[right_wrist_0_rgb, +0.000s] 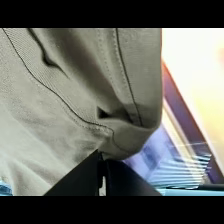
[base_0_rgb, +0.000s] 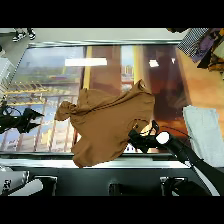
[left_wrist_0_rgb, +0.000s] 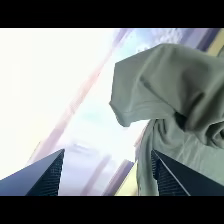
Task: Fold the clothes and pants, and hang the long-sleeved shirts on hangers.
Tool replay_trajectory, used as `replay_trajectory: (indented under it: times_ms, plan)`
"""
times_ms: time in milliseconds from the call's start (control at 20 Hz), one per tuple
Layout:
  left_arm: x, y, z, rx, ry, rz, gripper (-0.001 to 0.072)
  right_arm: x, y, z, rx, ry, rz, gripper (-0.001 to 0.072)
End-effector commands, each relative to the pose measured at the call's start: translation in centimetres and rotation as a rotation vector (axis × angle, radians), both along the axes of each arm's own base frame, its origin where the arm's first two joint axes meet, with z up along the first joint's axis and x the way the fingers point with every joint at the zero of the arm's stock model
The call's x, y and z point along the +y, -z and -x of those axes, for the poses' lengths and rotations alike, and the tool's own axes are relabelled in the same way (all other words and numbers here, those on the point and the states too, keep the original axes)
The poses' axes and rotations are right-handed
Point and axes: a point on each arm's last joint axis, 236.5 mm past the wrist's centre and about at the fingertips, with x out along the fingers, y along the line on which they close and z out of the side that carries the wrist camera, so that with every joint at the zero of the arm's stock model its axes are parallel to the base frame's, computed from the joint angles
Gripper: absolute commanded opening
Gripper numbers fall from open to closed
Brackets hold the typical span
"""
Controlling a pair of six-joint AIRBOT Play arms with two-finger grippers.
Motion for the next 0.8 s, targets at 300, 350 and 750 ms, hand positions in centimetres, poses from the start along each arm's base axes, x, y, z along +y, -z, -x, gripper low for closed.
replay_trajectory:
  times_ms: [300,350,750]
  plan:
    - [-4.9,4.4,-2.4,0.009,0.055,0.038,0.0612,0.0,0.0,0.1,0.004,0.0,-0.001,0.0029]
    - [-5.4,4.7,-2.4,0.014,0.066,0.037,0.0611,0.1,0.0,0.2,0.007,-0.003,-0.002,0.0029]
    - [-4.9,5.7,-3.9,-0.015,0.034,-0.017,0.06,0.2,-0.1,0.6,0.019,-0.016,-0.007,0.0029]
